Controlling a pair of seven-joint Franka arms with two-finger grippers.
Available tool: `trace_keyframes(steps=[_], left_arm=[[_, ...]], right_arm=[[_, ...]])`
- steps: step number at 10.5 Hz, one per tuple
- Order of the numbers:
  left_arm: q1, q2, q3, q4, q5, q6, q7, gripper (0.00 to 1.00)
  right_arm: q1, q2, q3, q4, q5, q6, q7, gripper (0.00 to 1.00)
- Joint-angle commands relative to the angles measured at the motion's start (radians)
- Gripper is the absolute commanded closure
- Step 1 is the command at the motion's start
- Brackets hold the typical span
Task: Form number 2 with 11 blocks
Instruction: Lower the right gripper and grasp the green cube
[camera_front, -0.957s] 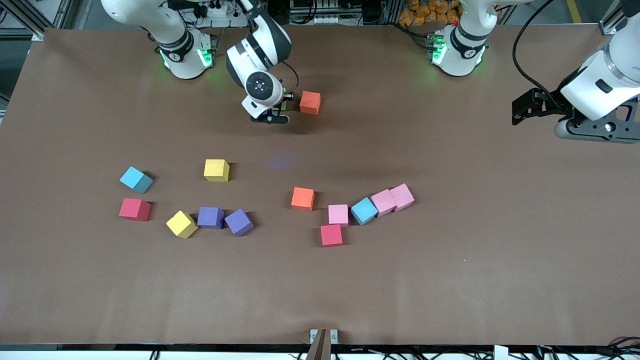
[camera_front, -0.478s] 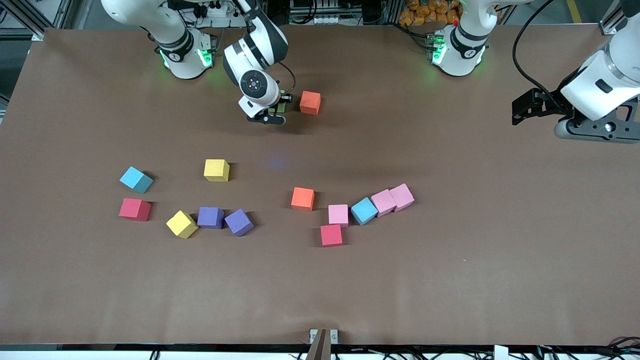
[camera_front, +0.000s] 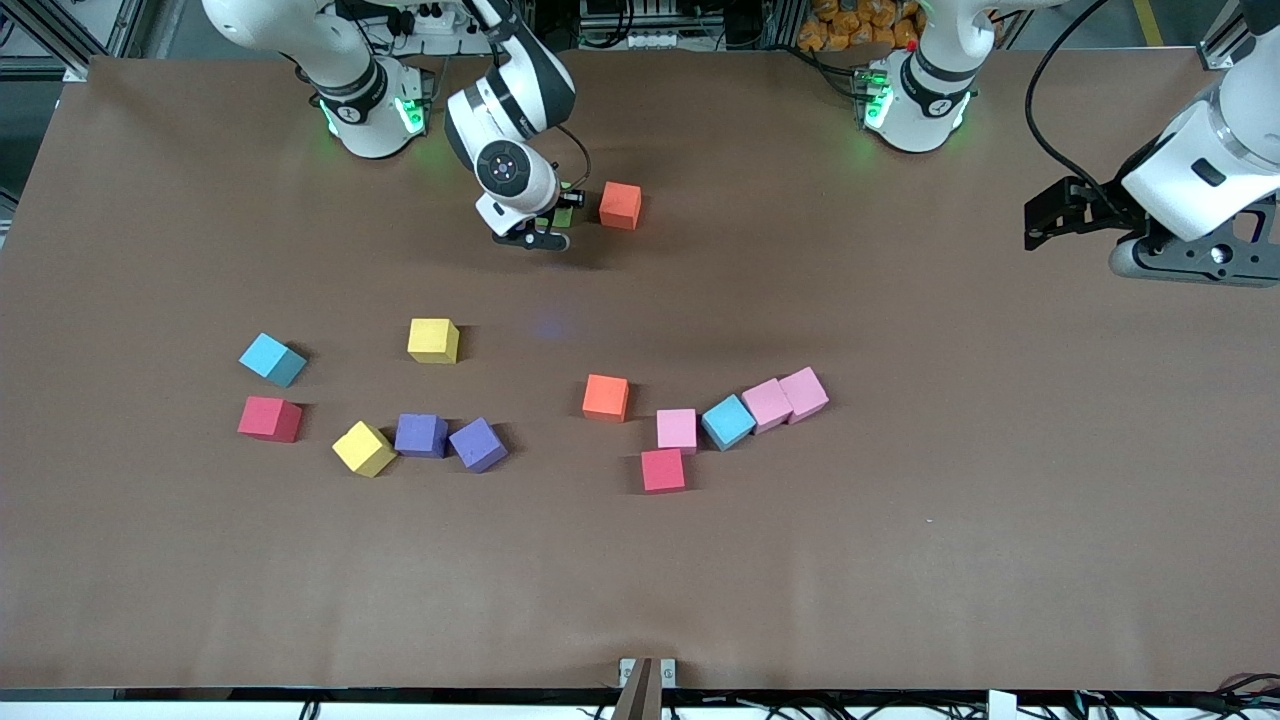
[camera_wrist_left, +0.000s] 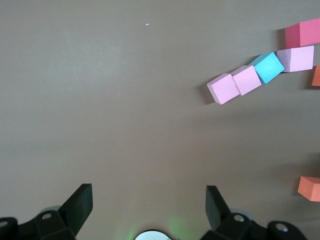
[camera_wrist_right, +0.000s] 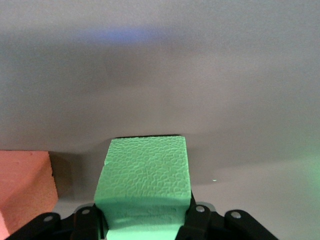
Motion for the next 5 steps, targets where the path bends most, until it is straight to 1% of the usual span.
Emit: trace_keyframes(steps=[1,2,3,5], left_arm=[[0.004,-0.004,-0.005,0.0,0.012,-0.009,0.018,0.0],[0.001,-0.004,-0.005,0.0,0.011,-0.009,0.012,0.0],[0.0,-0.004,-0.006,0.0,0.011,-0.009,0.01,0.0],[-0.007,-0.004,-0.006,0.001,0.008,-0.009,0.005,0.0]], right_arm=[[0.012,-0.008,0.004,-0.022,0.029,0.035,-0.013,0.19],[0.039,-0.008,0.004,-0.022,0.03,0.051,-0.013,0.03],[0.047,-0.005,0.004,-0.022,0.03,0.055,-0.013,0.0],[0.047,-0.007,0.004,-0.019,0.03,0.058,-0.013,0.0]])
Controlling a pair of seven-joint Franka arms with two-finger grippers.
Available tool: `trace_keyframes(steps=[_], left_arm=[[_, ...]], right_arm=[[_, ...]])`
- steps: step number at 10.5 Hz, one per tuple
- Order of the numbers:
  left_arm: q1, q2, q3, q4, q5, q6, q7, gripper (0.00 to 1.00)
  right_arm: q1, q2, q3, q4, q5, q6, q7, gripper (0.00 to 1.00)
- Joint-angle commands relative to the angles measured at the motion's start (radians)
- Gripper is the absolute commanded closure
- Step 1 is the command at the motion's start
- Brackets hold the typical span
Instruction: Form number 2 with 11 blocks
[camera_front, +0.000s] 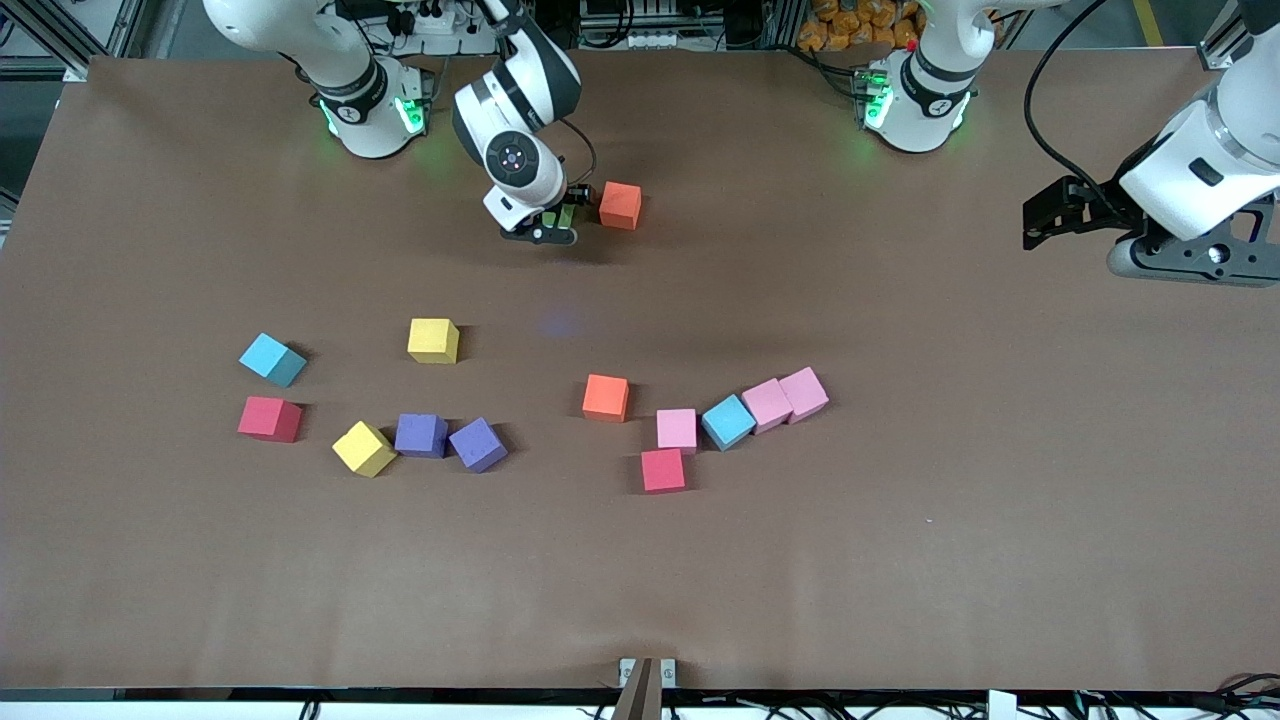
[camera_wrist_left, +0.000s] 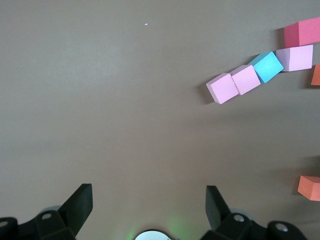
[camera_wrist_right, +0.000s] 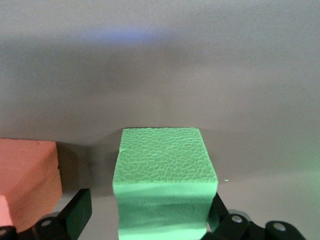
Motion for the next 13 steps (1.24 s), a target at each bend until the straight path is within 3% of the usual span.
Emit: trace_keyframes(steps=[1,3,6,11,13], left_arm=[[-0.004,-0.004,-0.005,0.003,0.005,-0.009,0.004,0.0],[-0.023,-0.004,-0.023,0.001,0.0,-0.009,-0.002,0.0],[-0.087,0.005,-0.072,0.0,-0.004,-0.007,-0.245,0.0],[-0.288,0.089,-0.075,0.006,-0.014,0.02,-0.632,0.0],[-0.32,0.117,-0.075,0.006,-0.056,0.068,-0.764,0.0]], right_arm=[[0.004,-0.019,-0.001,-0.014,0.029,0.011,-0.011,0.0],[0.004,-0.034,-0.002,-0.012,0.027,0.003,-0.013,0.0],[0.004,-0.062,-0.002,-0.014,0.024,0.002,-0.013,0.0],[-0.008,-0.097,-0.008,-0.015,0.01,-0.021,-0.027,0.0],[-0.042,-0.112,-0.008,-0.015,0.003,-0.049,-0.056,0.0]])
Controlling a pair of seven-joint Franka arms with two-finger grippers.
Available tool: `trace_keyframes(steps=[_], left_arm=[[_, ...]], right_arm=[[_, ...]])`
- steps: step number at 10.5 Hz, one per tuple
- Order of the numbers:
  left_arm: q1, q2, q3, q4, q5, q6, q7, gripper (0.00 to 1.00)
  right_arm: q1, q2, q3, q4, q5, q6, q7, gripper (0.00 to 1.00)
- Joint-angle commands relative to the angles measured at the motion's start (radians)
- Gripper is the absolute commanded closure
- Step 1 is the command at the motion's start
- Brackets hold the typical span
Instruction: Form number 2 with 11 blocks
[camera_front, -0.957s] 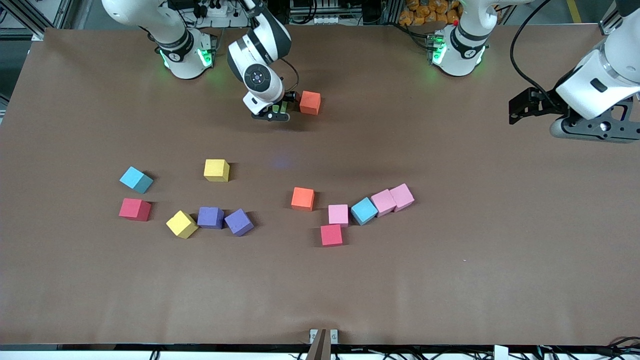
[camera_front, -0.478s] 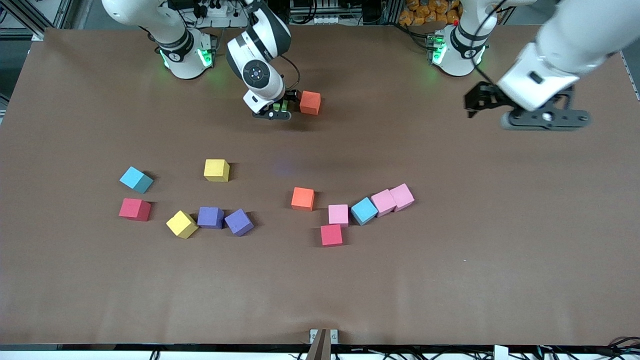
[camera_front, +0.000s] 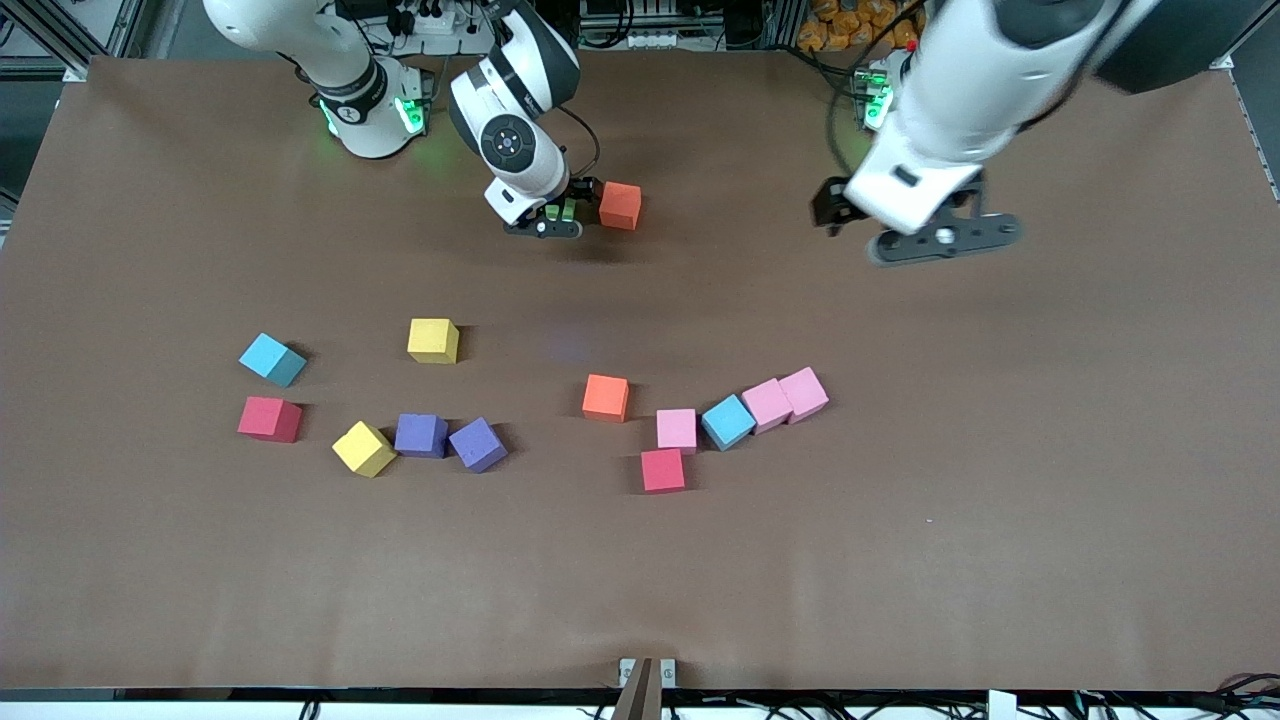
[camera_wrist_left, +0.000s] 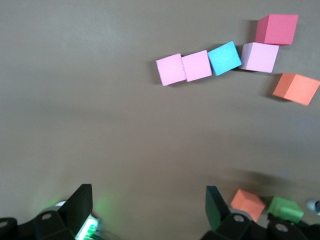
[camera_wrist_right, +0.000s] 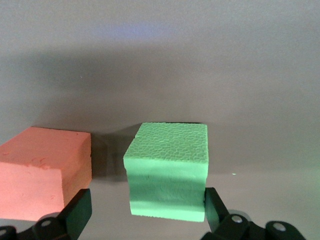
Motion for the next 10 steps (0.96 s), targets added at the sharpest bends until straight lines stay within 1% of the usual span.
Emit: trace_keyframes(steps=[1,4,5,6,8,10], left_arm=[[-0.027,0.032,0.007,0.01,-0.076,0.036,-0.138,0.0],[-0.059,0.06,0.007,0.001,-0.107,0.07,-0.274,0.0],[-0.067,0.057,0.005,-0.03,-0.12,0.104,-0.327,0.0],[-0.085,0.051,0.005,-0.08,-0.133,0.165,-0.387,0.0],[-0.162,0.047,0.007,-0.181,-0.123,0.283,-0.495,0.0],[-0.168,0.05,0.005,-0.196,-0.123,0.31,-0.579,0.0]], right_arm=[[-0.04,-0.053,-0.001,-0.017,0.0,-0.038,-0.035,0.0],[-0.04,-0.039,0.002,0.028,0.001,-0.037,-0.032,0.0],[-0.031,-0.027,0.003,0.055,0.003,-0.032,-0.024,0.0],[-0.02,-0.013,0.005,0.08,0.006,-0.03,-0.021,0.0],[0.005,0.021,0.007,0.117,0.01,-0.026,-0.019,0.0],[0.057,0.097,0.005,0.184,0.013,-0.007,0.04,0.0]])
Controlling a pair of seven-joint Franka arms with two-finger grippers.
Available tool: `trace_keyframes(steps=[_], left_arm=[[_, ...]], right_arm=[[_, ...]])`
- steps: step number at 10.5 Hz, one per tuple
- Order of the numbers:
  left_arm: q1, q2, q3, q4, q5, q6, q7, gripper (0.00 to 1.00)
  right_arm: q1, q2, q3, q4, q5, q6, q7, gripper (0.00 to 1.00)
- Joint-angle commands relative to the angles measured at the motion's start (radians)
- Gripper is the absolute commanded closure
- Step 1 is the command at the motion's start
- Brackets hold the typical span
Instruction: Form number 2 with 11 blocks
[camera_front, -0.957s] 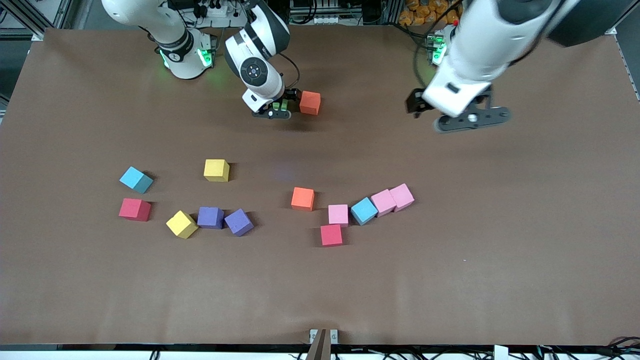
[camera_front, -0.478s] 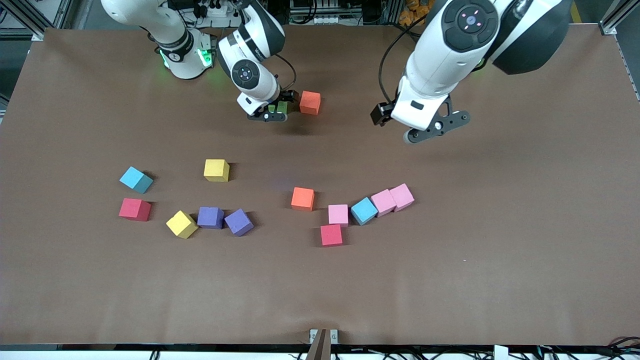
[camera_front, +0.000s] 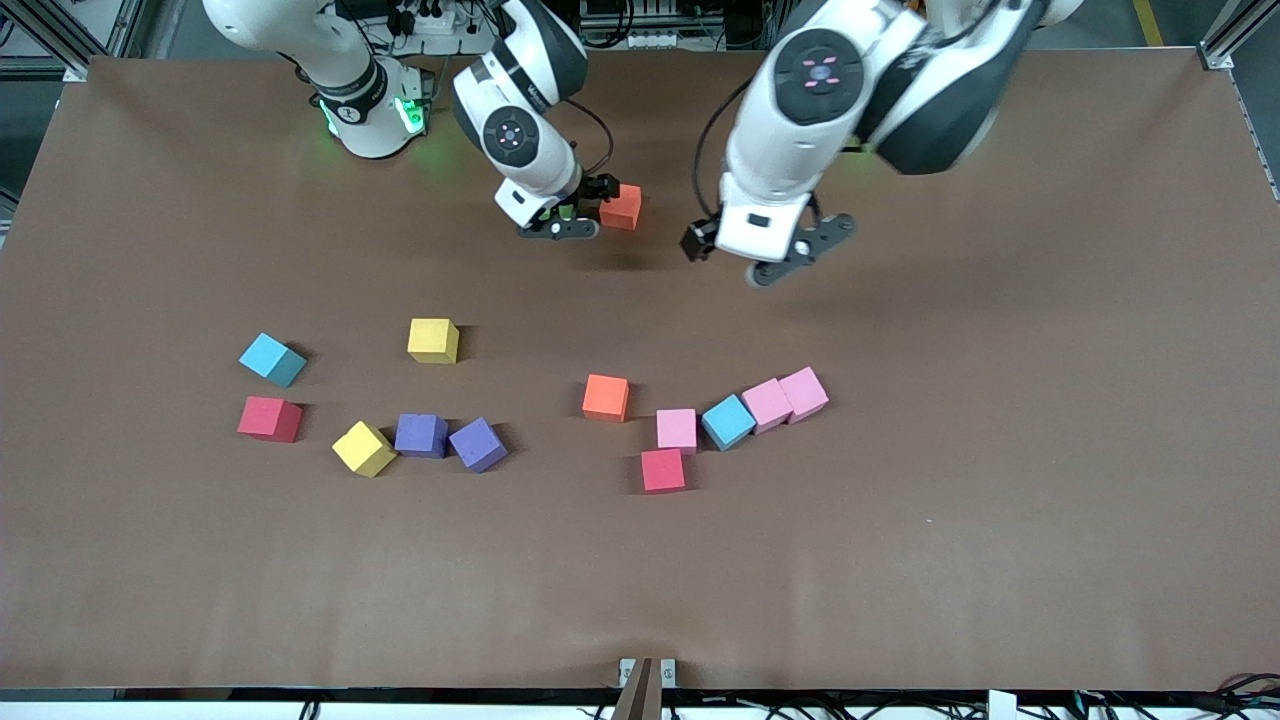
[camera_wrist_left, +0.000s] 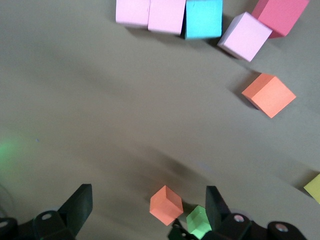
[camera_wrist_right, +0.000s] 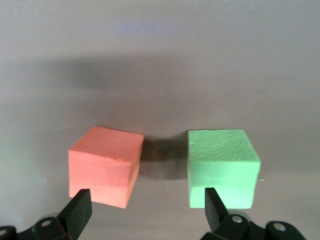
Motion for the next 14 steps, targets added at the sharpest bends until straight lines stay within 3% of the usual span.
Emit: trace_keyframes(steps=[1,5,10,11,14], left_arm=[[-0.001,-0.024,0.008,-0.036,-0.015,0.021,-0.063,0.0],[0.015,-0.027,0.017,-0.039,0.009,0.024,0.014,0.0],[0.197,0.035,0.02,-0.035,0.086,0.122,0.416,0.0],[0.206,0.045,0.02,-0.035,0.106,0.133,0.493,0.0],[0.231,0.078,0.02,-0.035,0.167,0.156,0.998,0.0]], right_arm=[[0.068,0.114,0.0,0.099,0.013,0.024,0.07,0.0],[0.083,0.162,0.001,0.129,0.016,0.044,0.087,0.0],[0.086,0.199,0.0,0.158,0.018,0.046,0.121,0.0],[0.095,0.199,0.0,0.158,0.018,0.049,0.121,0.24],[0.097,0.204,0.001,0.158,0.016,0.062,0.101,0.97]])
